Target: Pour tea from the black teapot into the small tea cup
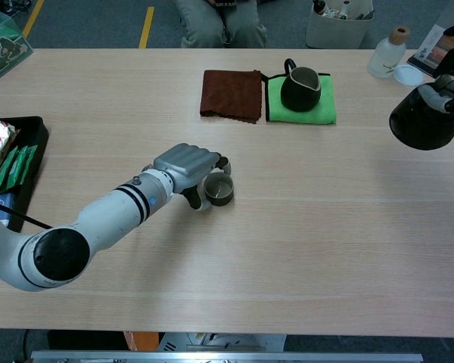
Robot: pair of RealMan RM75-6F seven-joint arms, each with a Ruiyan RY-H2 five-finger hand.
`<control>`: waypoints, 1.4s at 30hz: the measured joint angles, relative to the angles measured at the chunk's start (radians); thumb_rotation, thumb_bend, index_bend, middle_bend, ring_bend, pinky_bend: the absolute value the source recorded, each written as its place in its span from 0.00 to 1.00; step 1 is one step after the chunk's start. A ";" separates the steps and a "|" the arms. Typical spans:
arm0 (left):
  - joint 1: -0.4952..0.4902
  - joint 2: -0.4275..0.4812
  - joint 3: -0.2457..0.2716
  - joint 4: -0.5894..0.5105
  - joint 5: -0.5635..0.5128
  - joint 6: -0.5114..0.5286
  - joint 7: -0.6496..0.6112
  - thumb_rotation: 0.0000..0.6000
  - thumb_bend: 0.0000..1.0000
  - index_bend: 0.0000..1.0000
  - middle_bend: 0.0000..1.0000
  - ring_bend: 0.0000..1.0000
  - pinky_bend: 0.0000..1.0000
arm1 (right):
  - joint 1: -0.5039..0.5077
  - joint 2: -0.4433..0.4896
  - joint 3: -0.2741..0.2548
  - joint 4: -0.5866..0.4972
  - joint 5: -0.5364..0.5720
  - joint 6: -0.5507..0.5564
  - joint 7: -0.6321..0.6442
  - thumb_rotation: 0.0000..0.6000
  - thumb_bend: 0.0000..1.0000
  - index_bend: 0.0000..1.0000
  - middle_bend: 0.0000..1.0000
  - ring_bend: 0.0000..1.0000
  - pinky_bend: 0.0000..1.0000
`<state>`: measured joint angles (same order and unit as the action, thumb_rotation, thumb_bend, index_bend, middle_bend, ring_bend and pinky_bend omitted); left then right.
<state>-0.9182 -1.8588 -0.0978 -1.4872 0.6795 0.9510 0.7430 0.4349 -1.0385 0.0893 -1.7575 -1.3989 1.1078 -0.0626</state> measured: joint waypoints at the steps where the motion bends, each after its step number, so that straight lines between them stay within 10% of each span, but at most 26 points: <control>1: 0.000 0.002 0.000 -0.004 -0.001 0.001 0.001 1.00 0.28 0.22 0.19 0.21 0.20 | 0.000 0.000 0.000 -0.001 -0.001 0.001 0.001 0.84 0.44 1.00 1.00 0.97 0.11; 19: 0.082 0.255 0.009 -0.199 0.078 0.160 -0.040 1.00 0.28 0.20 0.18 0.19 0.20 | 0.031 -0.043 0.004 -0.024 -0.021 -0.029 -0.017 0.86 0.44 1.00 1.00 0.97 0.11; 42: 0.379 0.632 0.131 -0.364 0.515 0.426 -0.329 1.00 0.28 0.21 0.21 0.19 0.20 | 0.150 -0.236 0.048 -0.062 0.107 -0.116 -0.205 0.89 0.45 1.00 1.00 0.97 0.11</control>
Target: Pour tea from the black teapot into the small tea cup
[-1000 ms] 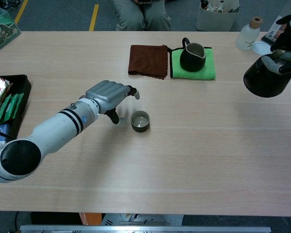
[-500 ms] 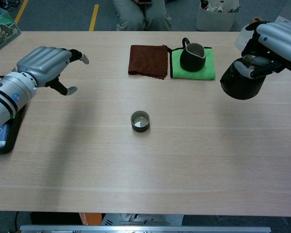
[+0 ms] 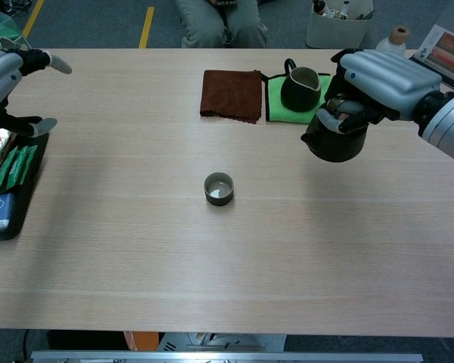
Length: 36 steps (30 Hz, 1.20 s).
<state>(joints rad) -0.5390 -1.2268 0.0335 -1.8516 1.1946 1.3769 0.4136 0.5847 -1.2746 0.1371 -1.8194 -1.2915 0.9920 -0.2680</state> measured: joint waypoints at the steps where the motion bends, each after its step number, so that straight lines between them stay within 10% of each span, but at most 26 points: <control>1: 0.012 0.008 0.006 0.000 0.024 0.011 -0.014 1.00 0.28 0.21 0.21 0.19 0.20 | 0.004 -0.009 0.000 0.000 0.005 -0.002 -0.007 0.89 0.45 1.00 1.00 0.97 0.11; 20: 0.246 0.120 0.124 0.002 0.333 0.153 -0.140 1.00 0.28 0.22 0.23 0.19 0.20 | 0.085 -0.168 0.006 0.041 0.115 -0.031 -0.124 0.89 0.45 1.00 1.00 0.97 0.11; 36: 0.336 0.158 0.124 -0.033 0.409 0.171 -0.152 1.00 0.28 0.22 0.23 0.19 0.20 | 0.202 -0.294 0.032 0.110 0.249 -0.063 -0.286 0.92 0.45 1.00 1.00 0.97 0.11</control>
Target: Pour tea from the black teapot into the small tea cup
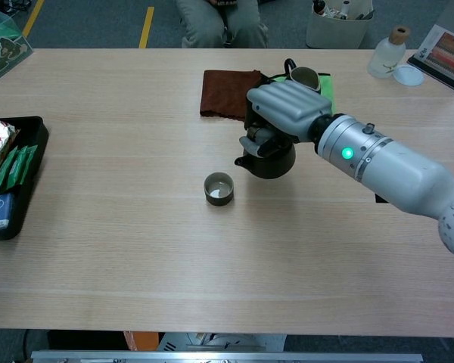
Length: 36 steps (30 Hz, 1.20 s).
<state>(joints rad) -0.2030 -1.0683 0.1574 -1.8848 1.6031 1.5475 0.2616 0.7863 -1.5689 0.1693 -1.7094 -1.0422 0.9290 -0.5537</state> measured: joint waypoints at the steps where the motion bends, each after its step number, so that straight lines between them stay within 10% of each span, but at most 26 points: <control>1: 0.004 0.000 -0.002 0.000 0.003 0.000 -0.001 1.00 0.28 0.22 0.23 0.19 0.20 | 0.008 -0.005 0.001 0.004 0.009 -0.002 -0.012 0.92 0.45 1.00 1.00 0.97 0.11; 36: 0.082 -0.001 -0.067 0.009 0.038 -0.017 -0.047 1.00 0.28 0.22 0.22 0.19 0.19 | 0.248 -0.089 -0.048 0.071 0.211 -0.016 -0.303 0.94 0.45 1.00 1.00 0.97 0.11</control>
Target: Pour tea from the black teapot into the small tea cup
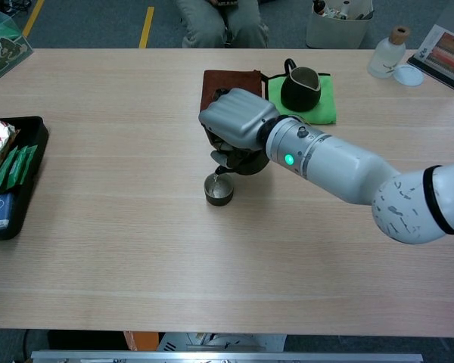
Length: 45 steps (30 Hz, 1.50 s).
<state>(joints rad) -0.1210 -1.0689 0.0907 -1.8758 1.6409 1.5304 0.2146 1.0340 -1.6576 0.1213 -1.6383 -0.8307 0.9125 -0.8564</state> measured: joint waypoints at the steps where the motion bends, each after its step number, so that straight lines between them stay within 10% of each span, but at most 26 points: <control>1: 0.001 0.000 -0.001 0.000 0.000 -0.002 0.000 1.00 0.28 0.21 0.22 0.19 0.19 | 0.002 0.000 -0.001 0.000 0.003 0.002 0.000 0.94 0.45 1.00 1.00 0.97 0.11; 19: 0.015 -0.007 -0.022 0.000 0.006 -0.019 0.009 1.00 0.28 0.21 0.22 0.19 0.19 | 0.021 0.015 -0.023 -0.013 0.016 0.034 0.003 0.97 0.45 1.00 1.00 0.97 0.11; 45: 0.006 0.008 -0.037 -0.036 0.011 -0.067 0.044 1.00 0.28 0.21 0.21 0.19 0.18 | -0.190 0.040 -0.025 -0.030 -0.185 0.145 0.417 1.00 0.44 1.00 1.00 0.97 0.11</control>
<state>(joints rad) -0.1146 -1.0612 0.0532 -1.9120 1.6516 1.4631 0.2590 0.8439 -1.6180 0.0962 -1.6679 -1.0161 1.0573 -0.4396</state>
